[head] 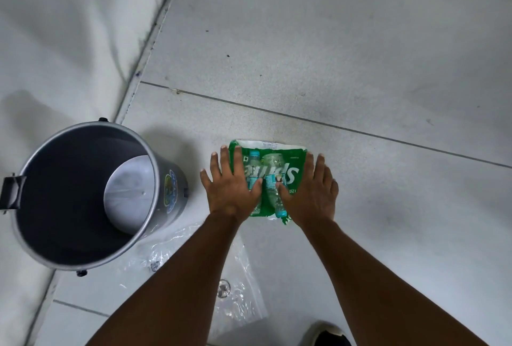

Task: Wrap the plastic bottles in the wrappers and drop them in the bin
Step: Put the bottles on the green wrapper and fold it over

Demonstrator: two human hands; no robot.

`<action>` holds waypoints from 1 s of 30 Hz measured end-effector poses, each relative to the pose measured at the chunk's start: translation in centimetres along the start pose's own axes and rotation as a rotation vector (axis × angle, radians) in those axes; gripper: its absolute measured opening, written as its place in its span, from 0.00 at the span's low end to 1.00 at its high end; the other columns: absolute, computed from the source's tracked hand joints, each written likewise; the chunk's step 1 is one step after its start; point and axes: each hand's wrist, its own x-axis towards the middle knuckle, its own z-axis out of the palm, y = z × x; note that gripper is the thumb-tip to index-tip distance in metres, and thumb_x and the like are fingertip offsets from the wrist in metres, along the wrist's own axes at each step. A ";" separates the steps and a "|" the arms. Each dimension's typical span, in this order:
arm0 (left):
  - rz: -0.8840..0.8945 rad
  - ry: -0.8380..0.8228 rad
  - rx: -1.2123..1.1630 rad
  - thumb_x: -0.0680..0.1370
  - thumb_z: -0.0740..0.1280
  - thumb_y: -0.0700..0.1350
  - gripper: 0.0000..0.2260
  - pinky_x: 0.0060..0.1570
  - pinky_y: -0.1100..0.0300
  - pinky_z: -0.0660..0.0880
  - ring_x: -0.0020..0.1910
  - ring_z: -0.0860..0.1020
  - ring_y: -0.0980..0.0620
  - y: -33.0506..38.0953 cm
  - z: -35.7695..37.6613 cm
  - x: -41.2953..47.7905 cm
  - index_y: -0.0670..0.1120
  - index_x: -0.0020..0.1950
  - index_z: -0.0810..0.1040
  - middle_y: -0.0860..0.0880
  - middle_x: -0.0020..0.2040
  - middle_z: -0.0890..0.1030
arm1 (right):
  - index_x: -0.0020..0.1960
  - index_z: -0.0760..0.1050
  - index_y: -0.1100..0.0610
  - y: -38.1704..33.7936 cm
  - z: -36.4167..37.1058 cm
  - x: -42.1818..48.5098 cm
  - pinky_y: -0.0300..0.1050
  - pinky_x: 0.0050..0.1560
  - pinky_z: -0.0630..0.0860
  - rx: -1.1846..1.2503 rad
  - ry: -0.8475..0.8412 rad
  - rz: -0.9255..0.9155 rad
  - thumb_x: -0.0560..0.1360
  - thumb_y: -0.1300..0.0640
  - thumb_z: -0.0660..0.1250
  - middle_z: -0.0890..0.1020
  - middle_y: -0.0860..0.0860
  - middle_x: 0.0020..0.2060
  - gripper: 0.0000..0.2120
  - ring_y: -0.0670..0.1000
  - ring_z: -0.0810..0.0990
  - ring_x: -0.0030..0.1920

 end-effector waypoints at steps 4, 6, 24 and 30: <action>-0.202 -0.170 -0.234 0.70 0.68 0.67 0.49 0.69 0.35 0.61 0.75 0.57 0.36 -1.6 1.1 1.4 0.50 0.79 0.42 0.41 0.79 0.54 | 0.79 0.39 0.52 0.7 0.9 1.2 0.66 0.72 0.62 0.138 -0.140 0.111 0.66 0.27 0.66 0.52 0.59 0.79 0.56 0.63 0.57 0.77; -0.241 -0.282 -0.348 0.66 0.68 0.69 0.53 0.65 0.36 0.68 0.71 0.66 0.36 -1.7 2.2 1.8 0.53 0.78 0.39 0.40 0.76 0.62 | 0.78 0.37 0.49 0.5 1.8 1.7 0.68 0.69 0.64 0.177 -0.217 0.122 0.63 0.24 0.66 0.52 0.57 0.79 0.59 0.63 0.59 0.76; 0.033 -0.381 -0.171 0.80 0.54 0.62 0.36 0.53 0.44 0.76 0.56 0.78 0.40 -0.4 3.3 0.7 0.57 0.76 0.31 0.38 0.67 0.69 | 0.78 0.39 0.45 -2.1 4.4 1.6 0.60 0.56 0.76 0.103 -0.192 -0.038 0.70 0.36 0.70 0.58 0.60 0.74 0.51 0.63 0.73 0.63; 0.023 -0.354 -0.142 0.81 0.52 0.60 0.31 0.53 0.44 0.77 0.56 0.78 0.41 0.8 2.2 0.2 0.56 0.78 0.38 0.39 0.69 0.66 | 0.79 0.42 0.46 -1.9 3.0 1.3 0.58 0.55 0.77 0.146 -0.163 -0.035 0.70 0.41 0.72 0.66 0.58 0.69 0.50 0.61 0.75 0.61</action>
